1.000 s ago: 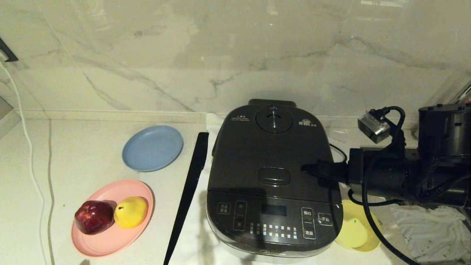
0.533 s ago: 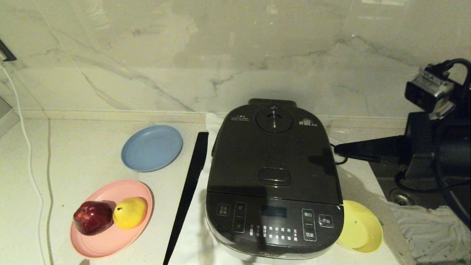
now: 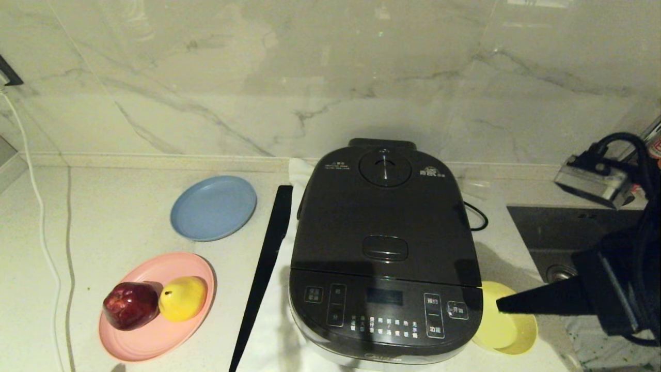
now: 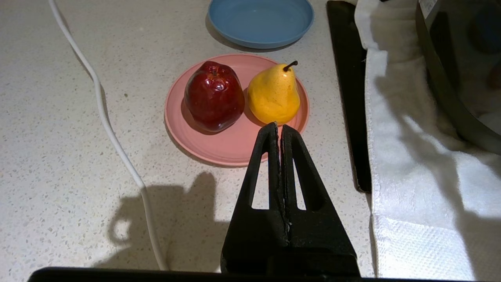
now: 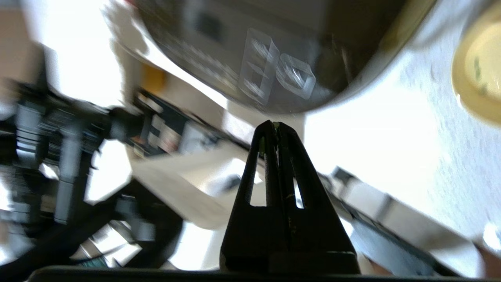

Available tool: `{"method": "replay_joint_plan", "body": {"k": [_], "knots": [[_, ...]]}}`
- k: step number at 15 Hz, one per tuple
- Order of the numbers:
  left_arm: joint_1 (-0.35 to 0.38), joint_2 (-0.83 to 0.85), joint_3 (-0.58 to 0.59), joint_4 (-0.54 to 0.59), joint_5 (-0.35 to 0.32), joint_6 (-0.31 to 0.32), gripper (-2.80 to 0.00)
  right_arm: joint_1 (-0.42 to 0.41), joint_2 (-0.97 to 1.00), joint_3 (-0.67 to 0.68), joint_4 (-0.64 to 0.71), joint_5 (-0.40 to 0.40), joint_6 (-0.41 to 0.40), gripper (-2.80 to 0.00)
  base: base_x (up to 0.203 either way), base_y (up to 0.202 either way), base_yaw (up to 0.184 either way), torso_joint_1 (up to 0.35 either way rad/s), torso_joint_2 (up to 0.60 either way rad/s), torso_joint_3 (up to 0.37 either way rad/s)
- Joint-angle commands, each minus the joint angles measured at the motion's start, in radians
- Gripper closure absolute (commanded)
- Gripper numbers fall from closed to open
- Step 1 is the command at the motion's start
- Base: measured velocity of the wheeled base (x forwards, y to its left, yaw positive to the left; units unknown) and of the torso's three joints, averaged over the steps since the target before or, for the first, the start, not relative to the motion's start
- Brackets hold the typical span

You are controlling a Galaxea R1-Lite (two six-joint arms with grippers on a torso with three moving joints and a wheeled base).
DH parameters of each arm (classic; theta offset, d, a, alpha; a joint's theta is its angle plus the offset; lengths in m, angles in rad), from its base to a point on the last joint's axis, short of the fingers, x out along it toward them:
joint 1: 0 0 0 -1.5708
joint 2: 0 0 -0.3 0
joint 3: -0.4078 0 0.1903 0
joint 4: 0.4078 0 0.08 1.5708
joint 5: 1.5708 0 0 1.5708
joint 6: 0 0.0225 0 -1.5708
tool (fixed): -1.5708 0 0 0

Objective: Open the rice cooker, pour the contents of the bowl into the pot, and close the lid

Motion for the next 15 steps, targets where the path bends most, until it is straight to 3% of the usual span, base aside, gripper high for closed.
{"method": "replay_joint_plan", "body": {"k": [1,15], "knots": [[0.0,-0.001,0.005,0.0,0.0,0.0,0.0,0.03,0.041,0.047,0.001,-0.008,0.003,0.0,0.0,0.0,0.0,0.0,0.0,0.0],[0.0,-0.001,0.003,0.0,0.0,0.0,0.0,0.053,0.123,0.036,-0.091,-0.004,0.012,0.0,0.0,0.0,0.0,0.0,0.0,0.0]]}}
